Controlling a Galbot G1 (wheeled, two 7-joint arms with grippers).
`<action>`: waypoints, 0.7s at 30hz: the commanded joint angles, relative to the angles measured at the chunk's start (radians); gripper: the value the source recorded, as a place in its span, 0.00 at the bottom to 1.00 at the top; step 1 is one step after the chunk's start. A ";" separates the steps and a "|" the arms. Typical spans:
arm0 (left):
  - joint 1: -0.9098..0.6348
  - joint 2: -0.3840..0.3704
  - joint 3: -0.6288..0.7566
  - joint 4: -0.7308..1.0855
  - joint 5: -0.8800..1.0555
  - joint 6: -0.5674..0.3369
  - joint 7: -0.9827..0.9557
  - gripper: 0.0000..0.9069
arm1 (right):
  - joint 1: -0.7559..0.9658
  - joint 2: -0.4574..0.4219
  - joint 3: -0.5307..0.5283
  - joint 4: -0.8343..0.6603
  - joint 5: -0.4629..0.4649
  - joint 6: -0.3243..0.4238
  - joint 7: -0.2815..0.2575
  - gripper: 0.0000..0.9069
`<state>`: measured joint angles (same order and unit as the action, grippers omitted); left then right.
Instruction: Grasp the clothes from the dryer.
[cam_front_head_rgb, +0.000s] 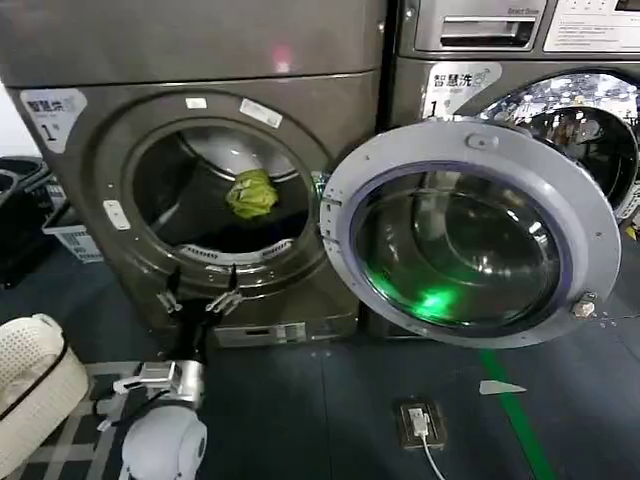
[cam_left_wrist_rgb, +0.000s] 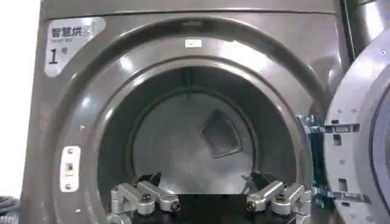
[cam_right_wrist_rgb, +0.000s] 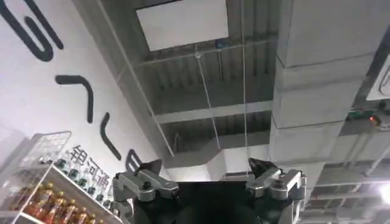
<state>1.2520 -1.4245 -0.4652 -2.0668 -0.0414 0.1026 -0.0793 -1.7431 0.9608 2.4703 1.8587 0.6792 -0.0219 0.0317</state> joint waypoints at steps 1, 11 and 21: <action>-0.004 -0.002 0.002 0.002 0.000 0.000 0.004 1.00 | 0.002 0.003 -0.001 0.000 -0.001 0.001 0.001 1.00; -0.008 -0.002 0.002 0.007 0.001 -0.001 0.007 1.00 | 0.002 0.006 0.001 0.003 0.000 0.003 -0.003 1.00; -0.034 -0.003 0.001 0.031 -0.002 -0.005 0.007 1.00 | -0.005 0.017 0.001 0.020 0.001 0.002 -0.004 1.00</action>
<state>1.2335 -1.4284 -0.4635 -2.0534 -0.0414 0.1005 -0.0723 -1.7468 0.9766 2.4698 1.8754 0.6806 -0.0195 0.0268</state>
